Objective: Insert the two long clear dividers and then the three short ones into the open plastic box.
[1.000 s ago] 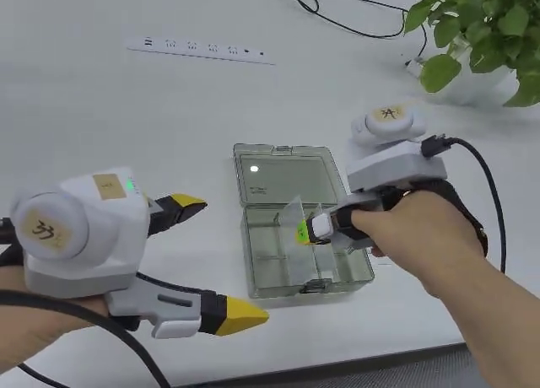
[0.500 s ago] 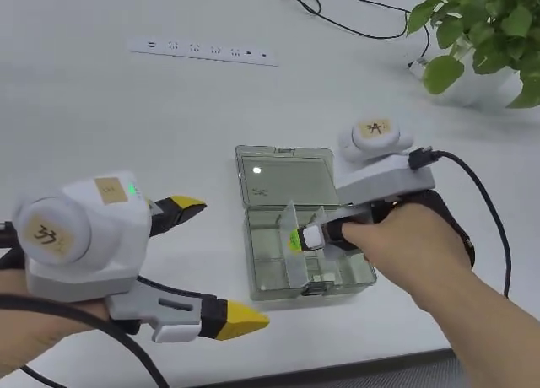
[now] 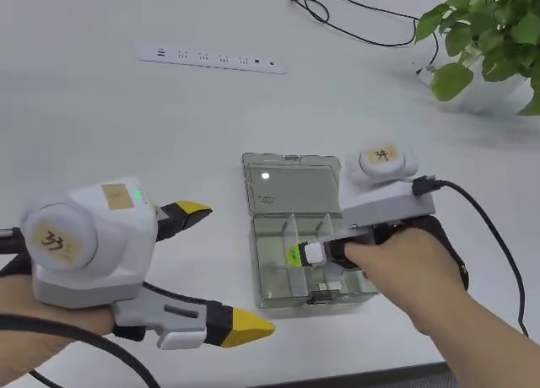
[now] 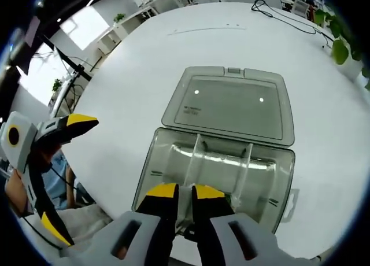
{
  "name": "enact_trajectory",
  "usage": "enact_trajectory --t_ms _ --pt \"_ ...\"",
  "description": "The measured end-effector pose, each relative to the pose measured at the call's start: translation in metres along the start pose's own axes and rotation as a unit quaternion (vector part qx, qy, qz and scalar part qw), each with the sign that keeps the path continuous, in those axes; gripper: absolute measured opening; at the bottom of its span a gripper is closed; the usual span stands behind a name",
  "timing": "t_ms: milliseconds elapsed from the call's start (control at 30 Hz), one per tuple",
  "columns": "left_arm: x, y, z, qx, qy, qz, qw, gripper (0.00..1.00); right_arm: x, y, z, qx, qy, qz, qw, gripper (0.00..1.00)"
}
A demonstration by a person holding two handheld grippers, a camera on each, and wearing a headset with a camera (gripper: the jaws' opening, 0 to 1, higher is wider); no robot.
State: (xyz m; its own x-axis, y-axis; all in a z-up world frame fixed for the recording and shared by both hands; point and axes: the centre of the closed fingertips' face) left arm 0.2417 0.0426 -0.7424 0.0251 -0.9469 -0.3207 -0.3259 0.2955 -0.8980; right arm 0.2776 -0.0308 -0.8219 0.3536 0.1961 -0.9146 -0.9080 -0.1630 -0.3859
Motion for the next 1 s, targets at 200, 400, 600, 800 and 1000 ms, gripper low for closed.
enact_trajectory --t_ms 200,400,600,800,1000 --pt "0.000 -0.002 -0.002 -0.001 -0.007 0.000 1.0000 0.98 -0.002 0.001 0.001 0.007 -0.019 -0.010 0.9998 0.12" --pt "-0.002 -0.002 -0.005 -0.003 -0.015 -0.001 0.9999 0.98 -0.010 -0.002 0.005 0.022 -0.041 -0.025 0.9986 0.17" --pt "-0.005 -0.001 -0.007 -0.005 -0.024 0.001 0.9997 0.98 -0.025 -0.012 0.005 0.019 -0.052 -0.054 0.9970 0.23" --pt "-0.009 -0.004 -0.011 -0.008 -0.036 -0.003 0.9993 0.98 -0.044 -0.022 0.005 0.019 -0.072 -0.078 0.9942 0.27" --pt "-0.015 -0.006 -0.014 -0.012 -0.056 -0.006 0.9983 0.98 -0.058 -0.023 0.007 0.004 -0.094 -0.088 0.9917 0.34"
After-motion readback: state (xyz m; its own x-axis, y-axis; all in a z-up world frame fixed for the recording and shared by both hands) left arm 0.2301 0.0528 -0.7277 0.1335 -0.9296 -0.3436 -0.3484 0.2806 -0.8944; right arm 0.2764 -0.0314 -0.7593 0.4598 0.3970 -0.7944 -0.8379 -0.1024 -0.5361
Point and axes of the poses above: the centre of the closed fingertips' face, and the gripper's own axes: x roughly forward along the fingers, z roughly to its left, y roughly out of its underside, and after that the axes turned 13 degrees about y, right-handed
